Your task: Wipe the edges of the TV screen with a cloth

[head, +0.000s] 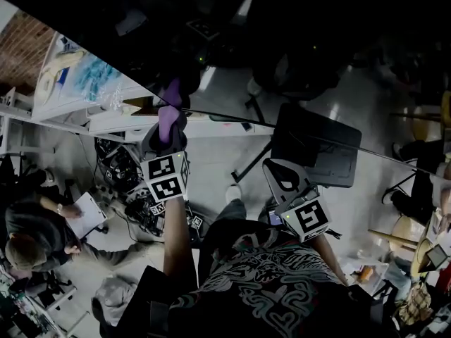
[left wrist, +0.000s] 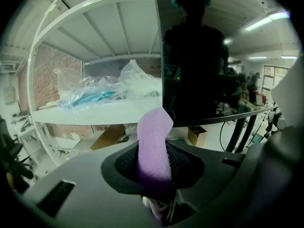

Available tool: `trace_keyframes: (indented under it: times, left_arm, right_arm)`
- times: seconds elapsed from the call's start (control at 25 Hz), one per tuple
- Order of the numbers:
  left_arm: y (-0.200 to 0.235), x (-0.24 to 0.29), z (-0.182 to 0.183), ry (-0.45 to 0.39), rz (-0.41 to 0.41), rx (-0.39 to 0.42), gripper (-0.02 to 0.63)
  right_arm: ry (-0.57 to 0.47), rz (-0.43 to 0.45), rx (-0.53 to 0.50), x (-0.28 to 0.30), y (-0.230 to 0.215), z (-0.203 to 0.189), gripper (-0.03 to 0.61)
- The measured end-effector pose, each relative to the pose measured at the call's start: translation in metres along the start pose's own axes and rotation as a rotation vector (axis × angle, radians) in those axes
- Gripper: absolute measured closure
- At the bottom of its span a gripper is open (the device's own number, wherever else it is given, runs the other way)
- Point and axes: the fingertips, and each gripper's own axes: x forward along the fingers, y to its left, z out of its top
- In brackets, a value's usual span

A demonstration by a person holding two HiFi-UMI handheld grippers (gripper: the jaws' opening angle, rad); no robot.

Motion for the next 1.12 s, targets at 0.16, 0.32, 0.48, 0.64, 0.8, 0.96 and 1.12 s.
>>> trace_keyframes:
  times: [0.16, 0.32, 0.48, 0.64, 0.8, 0.96, 1.12]
  left_arm:
    - [-0.016, -0.003, 0.004, -0.016, -0.030, 0.026, 0.499]
    - [-0.029, -0.007, 0.012, -0.035, -0.043, 0.096, 0.499]
    - [-0.036, -0.007, 0.015, -0.033, -0.048, 0.164, 0.499]
    - [-0.041, -0.008, 0.019, -0.034, -0.074, 0.191, 0.500]
    - [-0.043, -0.005, 0.022, -0.026, -0.107, 0.215, 0.500]
    - [-0.045, -0.008, 0.025, -0.030, -0.139, 0.232, 0.500]
    - [-0.048, -0.007, 0.028, -0.032, -0.180, 0.251, 0.500]
  right_arm:
    - [0.006, -0.017, 0.024, -0.005, -0.004, -0.004, 0.548]
    - [0.007, -0.010, 0.023, -0.002, -0.001, -0.005, 0.548]
    - [0.012, -0.008, 0.029, 0.001, 0.003, -0.007, 0.548]
    - [0.021, -0.009, 0.021, 0.001, 0.005, -0.008, 0.548]
    - [0.029, -0.010, 0.019, 0.003, 0.007, -0.009, 0.548]
    - [0.025, -0.012, 0.020, 0.005, 0.009, -0.007, 0.548]
    - [0.049, -0.018, 0.025, 0.008, 0.005, -0.013, 0.548]
